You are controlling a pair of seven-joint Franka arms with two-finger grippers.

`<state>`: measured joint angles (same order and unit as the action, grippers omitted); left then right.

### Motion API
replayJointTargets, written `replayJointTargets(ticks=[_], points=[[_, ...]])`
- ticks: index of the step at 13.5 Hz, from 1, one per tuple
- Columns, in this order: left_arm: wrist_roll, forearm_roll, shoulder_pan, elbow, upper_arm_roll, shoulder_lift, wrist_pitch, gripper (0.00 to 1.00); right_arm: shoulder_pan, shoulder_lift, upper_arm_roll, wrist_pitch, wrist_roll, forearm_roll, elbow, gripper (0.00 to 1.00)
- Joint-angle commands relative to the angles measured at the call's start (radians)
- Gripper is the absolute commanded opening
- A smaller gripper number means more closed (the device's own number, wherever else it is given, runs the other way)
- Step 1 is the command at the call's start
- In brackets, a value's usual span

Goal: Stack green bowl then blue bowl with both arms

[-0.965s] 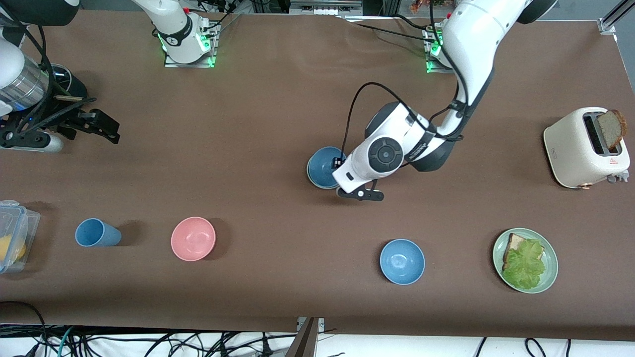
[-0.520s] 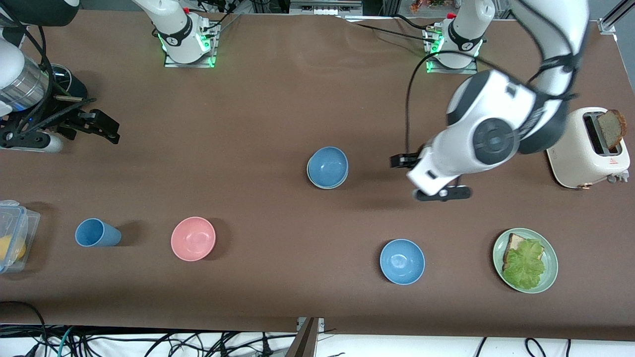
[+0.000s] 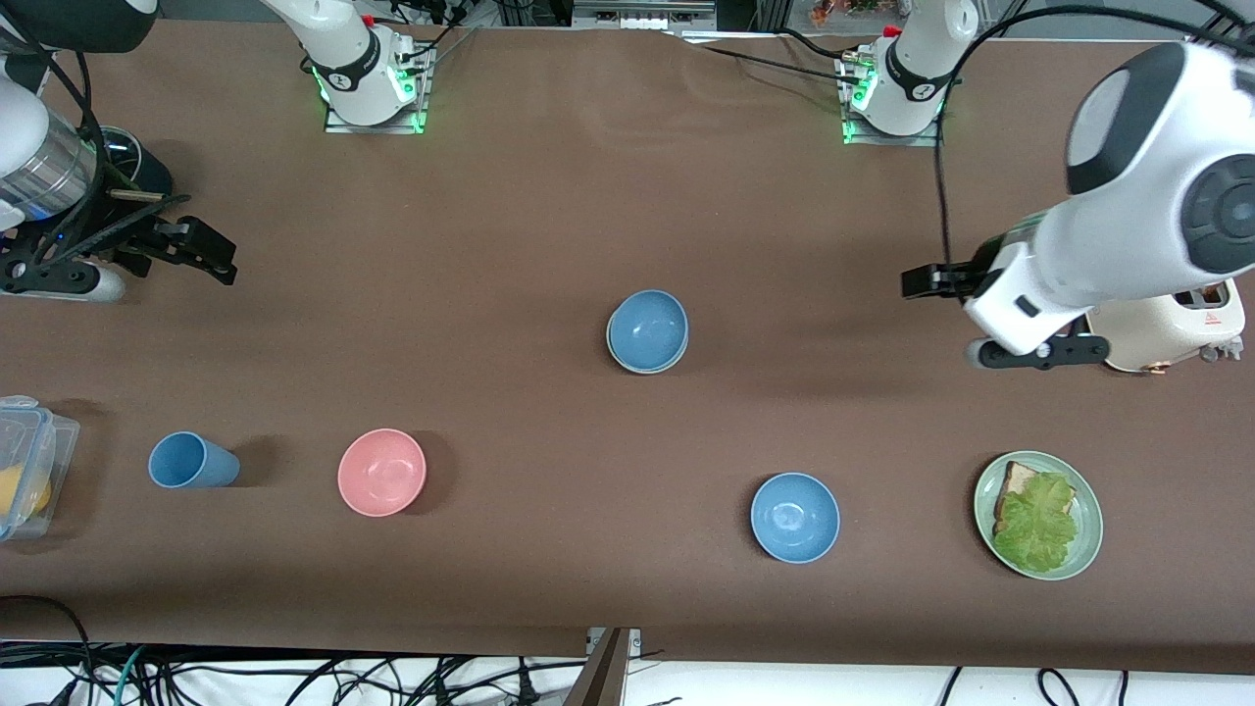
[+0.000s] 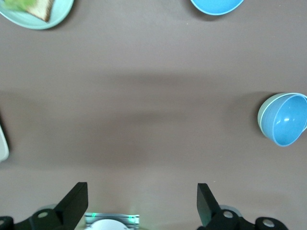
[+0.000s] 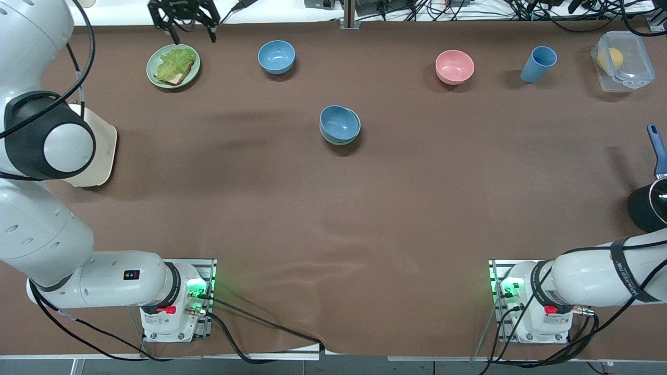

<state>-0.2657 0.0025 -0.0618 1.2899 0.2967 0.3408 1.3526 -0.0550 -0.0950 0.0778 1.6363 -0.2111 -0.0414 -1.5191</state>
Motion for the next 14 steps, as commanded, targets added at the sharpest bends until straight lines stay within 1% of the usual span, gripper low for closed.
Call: replayJointTargets(ticks=[1,2,3,4,5,7,10,11,13,14], points=[[0.140,-0.010,-0.007,0.098,-0.078,-0.126,0.006,1.00,0.003,-0.003,0.000,-0.001,0.009,0.012,0.010,1.00],[0.157,-0.013,-0.001,0.182,-0.123,-0.199,0.051,1.00,0.003,-0.002,0.000,-0.001,0.009,0.012,0.010,1.00],[0.166,-0.013,0.008,0.277,-0.148,-0.265,0.127,1.00,0.003,-0.002,0.000,-0.001,0.009,0.012,0.011,1.00],[0.180,-0.012,0.008,0.380,-0.152,-0.328,0.222,1.00,0.003,-0.003,0.000,-0.001,0.009,0.012,0.011,1.00],[0.193,-0.013,0.013,0.440,-0.157,-0.371,0.274,1.00,0.003,-0.002,0.000,-0.001,0.009,0.012,0.011,1.00],[0.203,-0.012,0.080,0.442,-0.209,-0.373,0.273,1.00,0.001,-0.002,0.002,-0.001,0.010,0.012,0.014,1.00],[0.201,-0.012,0.076,0.430,-0.211,-0.356,0.252,1.00,0.000,0.000,0.004,-0.003,0.010,0.012,0.017,1.00],[0.201,-0.012,0.077,0.408,-0.211,-0.347,0.232,1.00,0.000,0.000,0.002,-0.003,0.012,0.012,0.017,1.00],[0.201,-0.013,0.076,0.336,-0.215,-0.289,0.209,1.00,0.001,-0.002,0.000,-0.003,0.012,0.012,0.017,1.00],[0.200,-0.015,0.074,0.321,-0.215,-0.278,0.204,1.00,0.001,-0.002,0.000,-0.003,0.012,0.012,0.017,1.00]])
